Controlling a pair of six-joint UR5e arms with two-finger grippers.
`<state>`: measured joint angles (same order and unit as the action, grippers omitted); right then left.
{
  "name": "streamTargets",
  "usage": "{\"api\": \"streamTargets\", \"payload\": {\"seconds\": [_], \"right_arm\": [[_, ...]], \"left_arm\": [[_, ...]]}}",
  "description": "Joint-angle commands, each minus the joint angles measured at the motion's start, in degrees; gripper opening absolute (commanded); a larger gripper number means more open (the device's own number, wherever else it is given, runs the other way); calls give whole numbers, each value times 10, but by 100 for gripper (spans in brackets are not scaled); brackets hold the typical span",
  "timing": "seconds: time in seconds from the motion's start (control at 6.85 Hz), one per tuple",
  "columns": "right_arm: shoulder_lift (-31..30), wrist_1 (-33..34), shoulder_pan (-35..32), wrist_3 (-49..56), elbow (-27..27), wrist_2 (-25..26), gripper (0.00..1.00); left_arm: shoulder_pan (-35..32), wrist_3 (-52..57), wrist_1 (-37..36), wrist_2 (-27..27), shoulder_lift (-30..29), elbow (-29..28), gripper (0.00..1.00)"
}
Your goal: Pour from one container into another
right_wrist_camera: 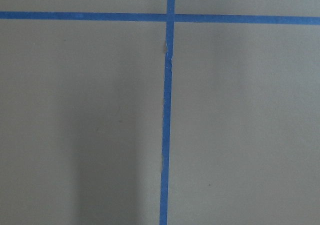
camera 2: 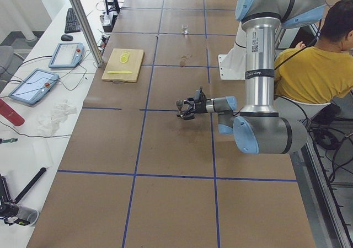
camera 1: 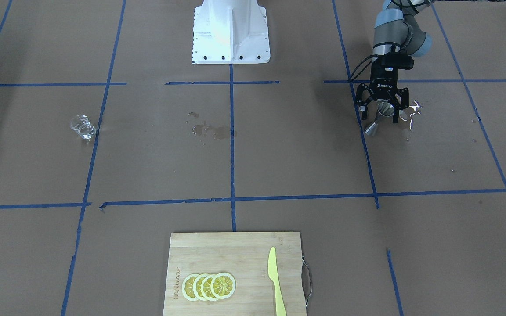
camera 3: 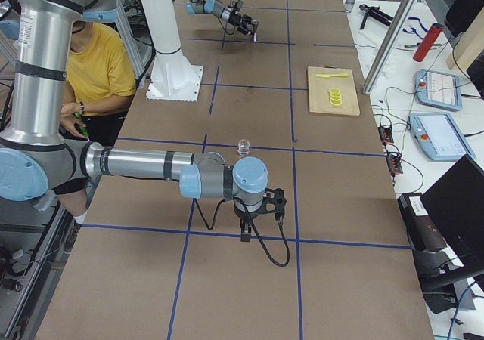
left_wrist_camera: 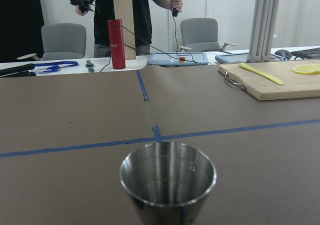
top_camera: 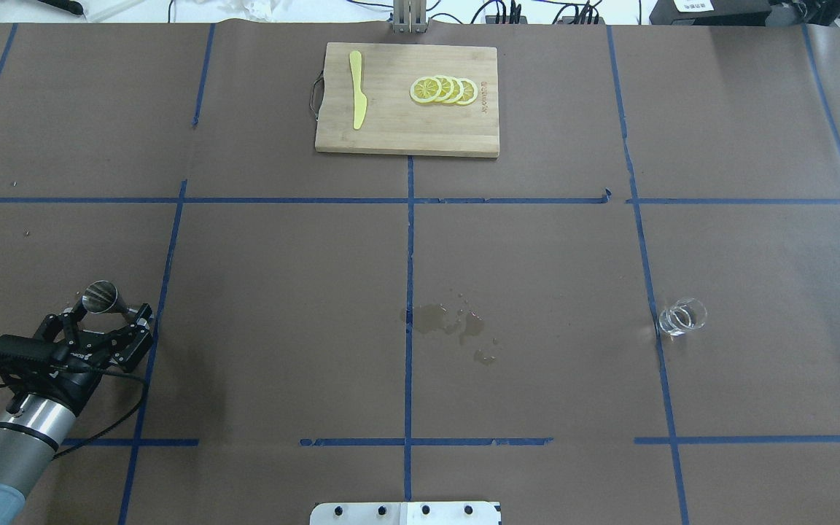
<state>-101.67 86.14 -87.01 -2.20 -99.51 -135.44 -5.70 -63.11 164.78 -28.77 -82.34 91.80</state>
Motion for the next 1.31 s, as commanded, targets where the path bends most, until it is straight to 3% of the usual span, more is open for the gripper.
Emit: {"api": "streamTargets", "payload": {"seconds": [0.0,0.29,0.58,0.88,1.17], "right_arm": [[1,0,0,0,-1,0,100],[1,0,0,0,-2,0,100],[1,0,0,0,-1,0,100],[0,1,0,0,-2,-1,100],[2,0,0,0,-3,0,100]], "left_arm": [[-9,-1,-2,-9,-2,-5,99],[-9,0,-1,-19,-5,-5,92],[-8,1,0,-32,-8,-5,77],[-10,1,3,-46,-6,-3,40],[-18,1,23,-50,-6,1,13]]}}
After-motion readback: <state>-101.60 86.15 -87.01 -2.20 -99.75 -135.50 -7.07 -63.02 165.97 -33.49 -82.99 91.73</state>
